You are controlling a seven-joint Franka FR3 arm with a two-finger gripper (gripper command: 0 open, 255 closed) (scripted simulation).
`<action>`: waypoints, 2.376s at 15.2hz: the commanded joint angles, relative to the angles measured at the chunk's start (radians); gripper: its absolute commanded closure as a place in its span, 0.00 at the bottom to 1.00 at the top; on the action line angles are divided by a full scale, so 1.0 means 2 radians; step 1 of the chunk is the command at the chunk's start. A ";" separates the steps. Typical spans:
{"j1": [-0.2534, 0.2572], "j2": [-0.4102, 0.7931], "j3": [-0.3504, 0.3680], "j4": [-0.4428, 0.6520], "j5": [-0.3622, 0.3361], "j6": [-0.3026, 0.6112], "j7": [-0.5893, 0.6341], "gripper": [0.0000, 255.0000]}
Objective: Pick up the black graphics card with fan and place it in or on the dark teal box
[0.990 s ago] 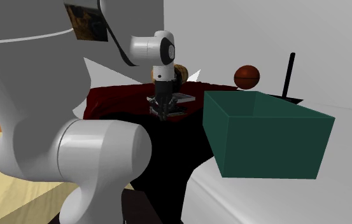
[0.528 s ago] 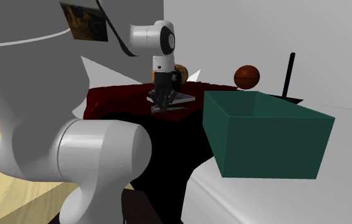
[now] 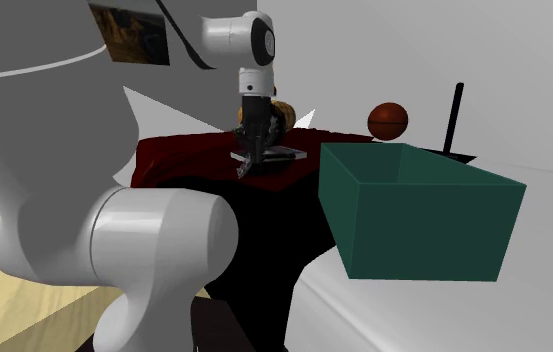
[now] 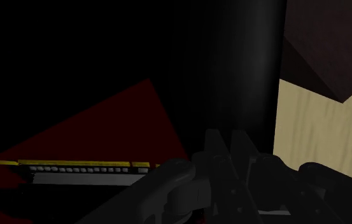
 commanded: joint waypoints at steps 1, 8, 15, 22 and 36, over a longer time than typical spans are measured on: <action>0.000 -0.002 0.001 0.011 0.000 -0.014 0.000 1.00; 0.001 -0.006 0.004 0.055 0.002 -0.061 0.001 1.00; 0.003 -0.004 0.007 0.103 0.004 -0.108 0.001 1.00; 0.004 0.003 0.009 0.157 0.006 -0.155 0.000 1.00; 0.015 0.088 0.039 0.160 0.031 -0.090 0.112 0.00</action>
